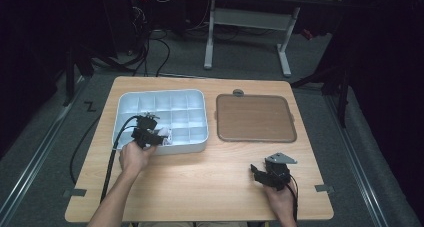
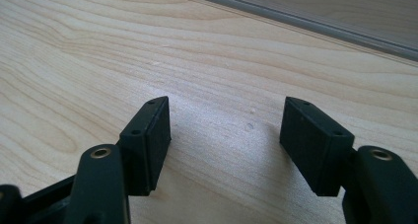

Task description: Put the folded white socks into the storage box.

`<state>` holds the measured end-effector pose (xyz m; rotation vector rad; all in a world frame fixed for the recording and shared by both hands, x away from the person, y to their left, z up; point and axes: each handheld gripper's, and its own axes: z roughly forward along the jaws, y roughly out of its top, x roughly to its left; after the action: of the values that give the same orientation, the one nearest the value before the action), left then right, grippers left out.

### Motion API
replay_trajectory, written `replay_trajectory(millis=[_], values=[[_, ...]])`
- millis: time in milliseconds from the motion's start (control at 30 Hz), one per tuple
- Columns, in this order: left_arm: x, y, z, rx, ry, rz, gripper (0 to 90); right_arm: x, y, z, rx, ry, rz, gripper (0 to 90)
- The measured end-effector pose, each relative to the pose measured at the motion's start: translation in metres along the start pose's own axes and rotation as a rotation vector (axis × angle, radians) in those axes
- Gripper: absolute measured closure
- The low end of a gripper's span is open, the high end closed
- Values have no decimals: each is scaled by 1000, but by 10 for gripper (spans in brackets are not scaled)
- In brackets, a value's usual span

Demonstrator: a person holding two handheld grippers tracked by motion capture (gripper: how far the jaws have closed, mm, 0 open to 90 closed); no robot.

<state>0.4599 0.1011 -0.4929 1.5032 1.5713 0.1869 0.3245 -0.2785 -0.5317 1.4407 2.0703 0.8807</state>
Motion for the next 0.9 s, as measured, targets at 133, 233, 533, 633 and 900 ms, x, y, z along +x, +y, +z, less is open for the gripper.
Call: replay_trajectory(millis=[133, 233, 533, 633, 900], values=[[0, 0, 0, -13, 1, -4, 683, 0, 0, 0, -1, 1, -2, 368], [-1, 1, -1, -29, 1, 3, 664, 0, 0, 0, 0, 0, 0, 368], [-4, 3, -6, -52, -8, -3, 594, 0, 0, 0, 0, 0, 0, 368], [-4, 5, -9, -59, -18, -10, 563, 0, 0, 0, 0, 0, 0, 368], [-5, 9, -18, -78, -36, -20, 513, 0, 0, 0, 0, 0, 0, 368]])
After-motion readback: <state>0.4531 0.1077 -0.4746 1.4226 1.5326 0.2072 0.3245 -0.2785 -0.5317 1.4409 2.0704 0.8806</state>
